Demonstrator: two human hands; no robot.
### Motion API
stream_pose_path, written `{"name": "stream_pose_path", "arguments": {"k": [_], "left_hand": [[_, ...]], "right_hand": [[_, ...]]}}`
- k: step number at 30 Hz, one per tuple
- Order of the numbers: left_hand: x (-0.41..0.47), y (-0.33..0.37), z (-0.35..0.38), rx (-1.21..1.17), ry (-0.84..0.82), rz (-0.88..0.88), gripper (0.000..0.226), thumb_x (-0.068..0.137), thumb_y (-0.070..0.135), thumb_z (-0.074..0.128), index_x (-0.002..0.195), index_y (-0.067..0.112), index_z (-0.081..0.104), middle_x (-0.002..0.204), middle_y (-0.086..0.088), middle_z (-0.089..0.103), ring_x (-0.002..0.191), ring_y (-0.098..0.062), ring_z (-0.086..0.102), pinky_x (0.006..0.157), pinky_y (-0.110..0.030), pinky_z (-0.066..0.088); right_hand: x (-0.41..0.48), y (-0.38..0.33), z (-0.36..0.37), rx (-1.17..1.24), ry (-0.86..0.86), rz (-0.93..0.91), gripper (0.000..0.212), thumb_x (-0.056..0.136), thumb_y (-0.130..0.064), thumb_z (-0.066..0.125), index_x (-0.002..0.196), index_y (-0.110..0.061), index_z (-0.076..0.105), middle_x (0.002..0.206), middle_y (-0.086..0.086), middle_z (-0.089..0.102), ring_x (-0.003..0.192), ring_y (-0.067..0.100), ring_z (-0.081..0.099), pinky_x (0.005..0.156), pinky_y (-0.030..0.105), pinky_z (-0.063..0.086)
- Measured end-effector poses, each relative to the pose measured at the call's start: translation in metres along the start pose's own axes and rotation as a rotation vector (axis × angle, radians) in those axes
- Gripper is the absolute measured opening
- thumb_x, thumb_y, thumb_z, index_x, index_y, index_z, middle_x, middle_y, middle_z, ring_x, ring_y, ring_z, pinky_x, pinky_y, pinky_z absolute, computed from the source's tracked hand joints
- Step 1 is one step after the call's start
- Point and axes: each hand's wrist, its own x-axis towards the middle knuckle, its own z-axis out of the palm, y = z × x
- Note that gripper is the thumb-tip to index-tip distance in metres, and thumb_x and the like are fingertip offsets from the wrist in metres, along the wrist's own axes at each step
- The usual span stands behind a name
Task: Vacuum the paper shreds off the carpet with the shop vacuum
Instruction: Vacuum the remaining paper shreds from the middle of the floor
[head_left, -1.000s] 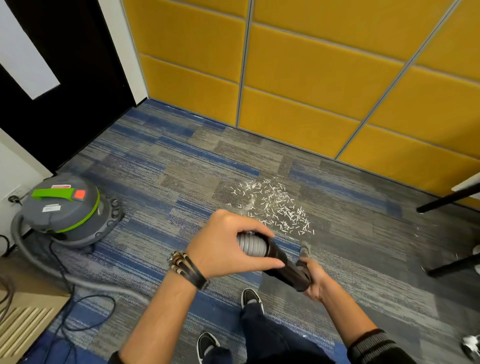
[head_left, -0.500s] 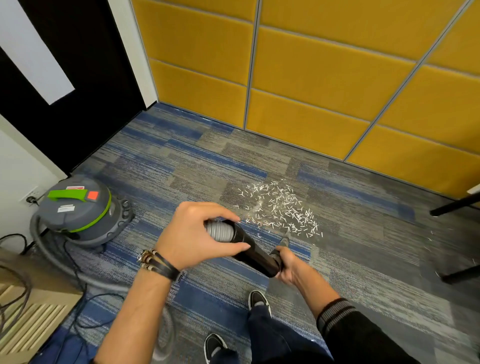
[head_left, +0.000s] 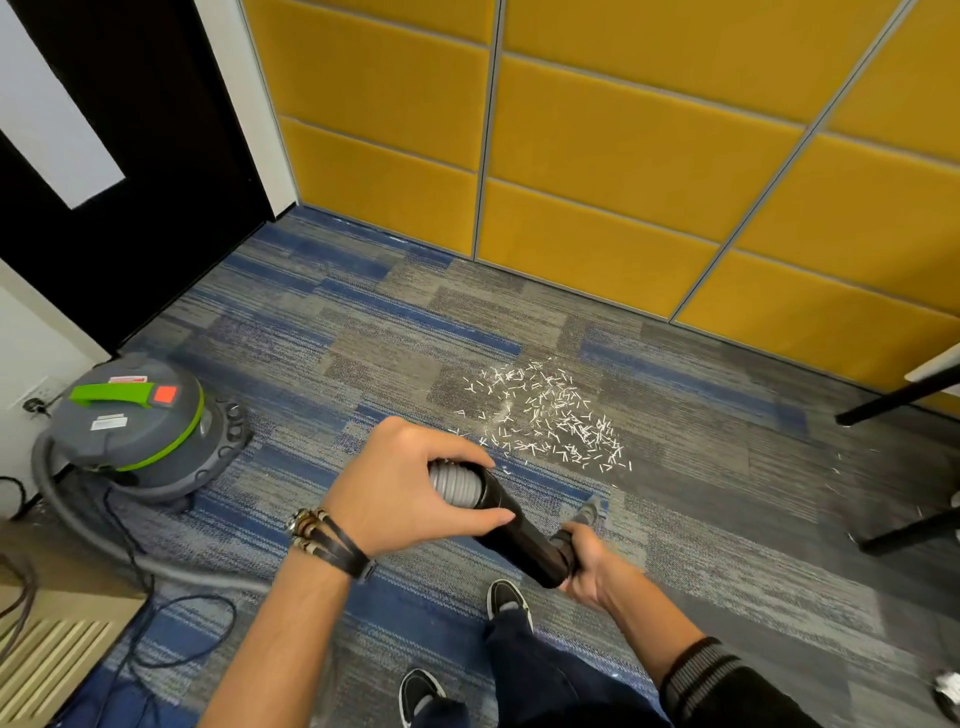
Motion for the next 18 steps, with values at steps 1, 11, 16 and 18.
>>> {"name": "stream_pose_path", "arguments": {"k": [1,11,16,18], "left_hand": [[-0.005,0.002,-0.008,0.015,0.012,0.002,0.044,0.067,0.061,0.088,0.098,0.029,0.084,0.090,0.024,0.077,0.085,0.009,0.071,0.083,-0.020,0.057],[-0.049,0.014,-0.061,0.146,0.133,-0.011,0.039,0.067,0.057,0.088,0.094,0.029,0.084,0.087,0.022,0.078,0.081,0.010,0.071,0.079,-0.013,0.053],[-0.052,0.011,-0.063,0.075,0.089,-0.031,0.037,0.065,0.053,0.093,0.093,0.031,0.083,0.085,0.025,0.075,0.081,0.006,0.072,0.076,-0.012,0.051],[-0.051,0.013,-0.061,0.066,0.087,-0.024,0.036,0.065,0.052,0.094,0.093,0.032,0.084,0.085,0.025,0.076,0.080,0.006,0.072,0.076,-0.012,0.052]], "right_hand": [[0.001,0.001,0.012,-0.011,-0.023,0.007,0.033,0.102,-0.038,0.040,0.092,-0.008,0.049,0.075,0.012,0.057,0.058,0.028,0.064,0.053,0.042,0.060],[0.016,0.018,0.107,-0.226,-0.199,0.006,0.055,0.098,-0.043,0.046,0.134,-0.002,0.049,0.132,0.020,0.060,0.118,0.036,0.061,0.099,0.054,0.049],[0.005,0.028,0.096,-0.222,-0.175,0.016,0.059,0.098,-0.044,0.045,0.140,-0.004,0.044,0.133,0.023,0.058,0.116,0.038,0.062,0.094,0.052,0.053],[0.005,0.030,0.088,-0.200,-0.164,0.018,0.059,0.098,-0.044,0.044,0.140,-0.003,0.044,0.133,0.023,0.058,0.116,0.038,0.062,0.095,0.051,0.052]]}}
